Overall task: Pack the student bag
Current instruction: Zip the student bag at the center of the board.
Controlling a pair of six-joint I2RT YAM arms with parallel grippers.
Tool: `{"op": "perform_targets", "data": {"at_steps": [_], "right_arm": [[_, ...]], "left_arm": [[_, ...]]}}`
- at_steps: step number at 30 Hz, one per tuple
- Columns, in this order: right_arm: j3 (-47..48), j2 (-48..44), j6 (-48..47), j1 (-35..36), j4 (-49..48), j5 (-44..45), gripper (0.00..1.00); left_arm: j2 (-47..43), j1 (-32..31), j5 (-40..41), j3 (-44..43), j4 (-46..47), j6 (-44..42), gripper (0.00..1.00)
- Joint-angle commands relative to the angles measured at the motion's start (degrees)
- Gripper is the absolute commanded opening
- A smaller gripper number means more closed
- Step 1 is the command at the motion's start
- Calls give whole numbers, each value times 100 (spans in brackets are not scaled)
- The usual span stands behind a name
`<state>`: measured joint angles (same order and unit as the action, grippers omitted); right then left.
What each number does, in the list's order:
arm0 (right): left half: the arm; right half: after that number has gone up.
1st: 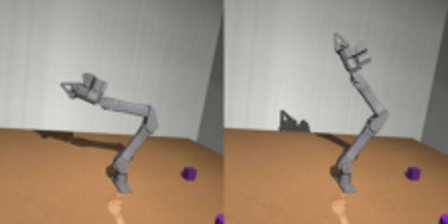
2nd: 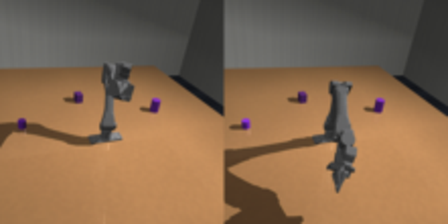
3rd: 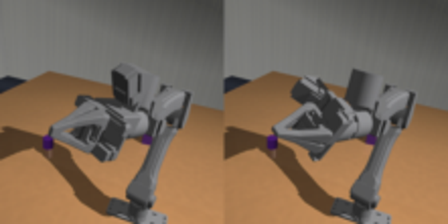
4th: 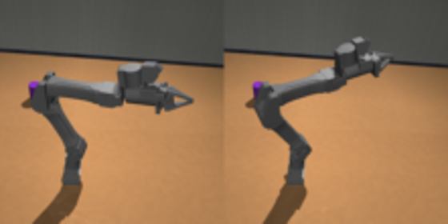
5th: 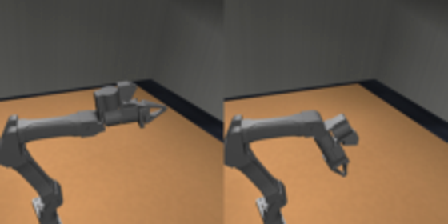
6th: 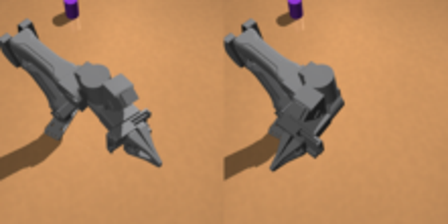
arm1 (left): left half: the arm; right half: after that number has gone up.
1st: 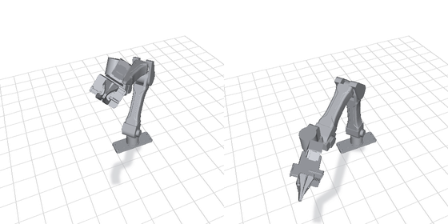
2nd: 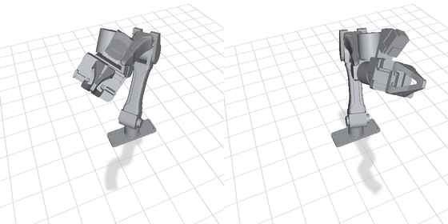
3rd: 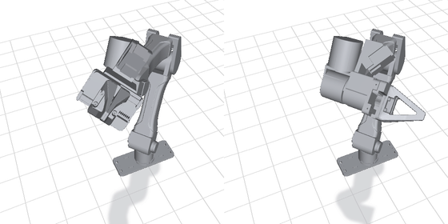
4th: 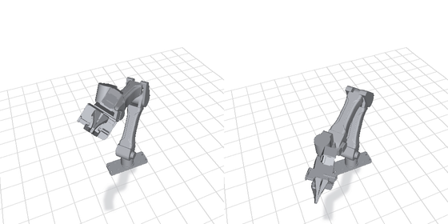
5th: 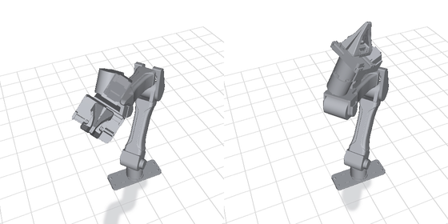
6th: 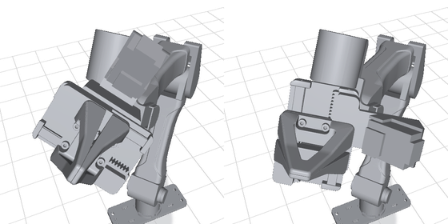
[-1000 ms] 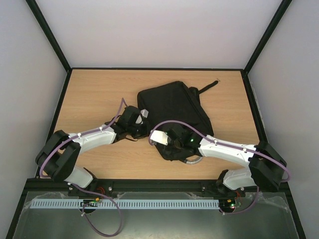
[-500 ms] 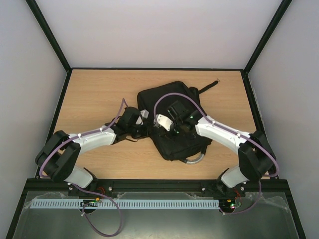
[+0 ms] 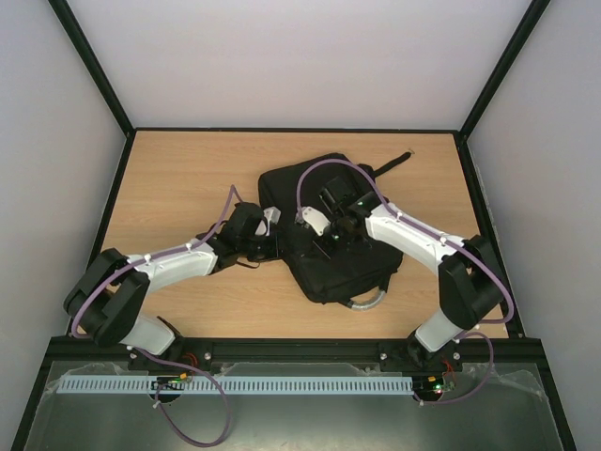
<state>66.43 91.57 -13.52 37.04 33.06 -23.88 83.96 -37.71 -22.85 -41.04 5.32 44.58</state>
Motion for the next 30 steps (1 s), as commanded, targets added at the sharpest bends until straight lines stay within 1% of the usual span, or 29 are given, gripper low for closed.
{"op": "perform_targets", "data": {"at_steps": [1, 4, 10, 20, 30], "right_arm": [[-28, -317, 96, -47, 560, 821, 1], [-235, -489, 68, -86, 489, 1054, 1], [-491, -736, 45, -430, 488, 1051, 1], [-703, -962, -304, -1373, 604, 1029, 1], [-785, -958, -655, -2304, 685, 1016, 1]], "left_arm": [[-229, 35, 314, 141, -180, -206, 2], [-245, 52, 343, 165, -214, -233, 2], [-249, 113, 361, 225, -227, -255, 2], [-283, 183, 361, 317, -224, -254, 2], [-293, 216, 361, 381, -209, -257, 2]]}}
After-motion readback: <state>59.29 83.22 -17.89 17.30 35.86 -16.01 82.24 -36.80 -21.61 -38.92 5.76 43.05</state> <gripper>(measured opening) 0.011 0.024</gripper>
